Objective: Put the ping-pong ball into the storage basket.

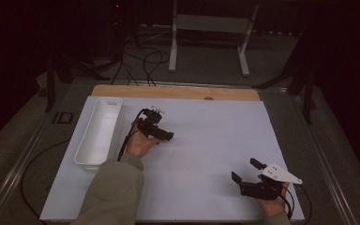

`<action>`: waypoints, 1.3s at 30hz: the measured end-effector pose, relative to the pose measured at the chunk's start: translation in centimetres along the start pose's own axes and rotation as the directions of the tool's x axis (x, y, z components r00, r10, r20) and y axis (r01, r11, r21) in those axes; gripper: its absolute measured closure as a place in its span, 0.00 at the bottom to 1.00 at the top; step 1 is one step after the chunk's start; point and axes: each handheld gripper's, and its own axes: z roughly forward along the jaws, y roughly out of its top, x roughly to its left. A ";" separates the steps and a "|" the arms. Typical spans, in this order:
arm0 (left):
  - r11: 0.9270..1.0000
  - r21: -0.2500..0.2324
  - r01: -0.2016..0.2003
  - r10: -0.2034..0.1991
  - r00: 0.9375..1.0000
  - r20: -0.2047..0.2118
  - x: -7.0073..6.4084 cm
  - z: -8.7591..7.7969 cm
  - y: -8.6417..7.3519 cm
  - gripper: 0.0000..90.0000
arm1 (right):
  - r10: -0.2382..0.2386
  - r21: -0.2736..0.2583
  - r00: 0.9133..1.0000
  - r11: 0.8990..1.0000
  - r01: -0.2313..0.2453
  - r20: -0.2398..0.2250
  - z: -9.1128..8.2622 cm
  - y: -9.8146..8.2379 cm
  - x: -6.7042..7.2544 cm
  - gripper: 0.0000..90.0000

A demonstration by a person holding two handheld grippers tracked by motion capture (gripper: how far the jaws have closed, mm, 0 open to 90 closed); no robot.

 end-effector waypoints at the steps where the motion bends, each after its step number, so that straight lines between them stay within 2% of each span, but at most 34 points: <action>1: 1.000 0.005 -0.003 0.003 1.000 -0.004 0.0 0.1 0.1 0.09 | 0.000 0.000 1.000 1.000 0.000 0.000 0.0 0.0 0.0 0.09; 20: 0.998 0.061 -0.013 0.016 0.999 -0.050 -0.6 1.7 0.6 0.17 | 0.000 0.001 1.000 1.000 0.000 -0.002 0.0 0.0 0.0 0.09; 33: 0.997 0.076 -0.012 0.016 0.999 -0.049 -0.7 2.5 0.6 0.24 | -0.002 0.006 1.000 1.000 0.002 -0.003 0.1 0.0 0.0 0.09; 37: 0.996 0.089 -0.015 0.019 0.999 -0.048 -0.6 2.8 0.5 0.30 | -0.006 0.007 1.000 1.000 0.006 -0.004 0.1 0.0 0.0 0.09; 39: 0.996 0.090 -0.008 0.011 0.999 -0.032 -0.5 3.0 0.4 0.34 | -0.006 0.008 1.000 1.000 0.006 -0.003 0.1 0.0 0.0 0.09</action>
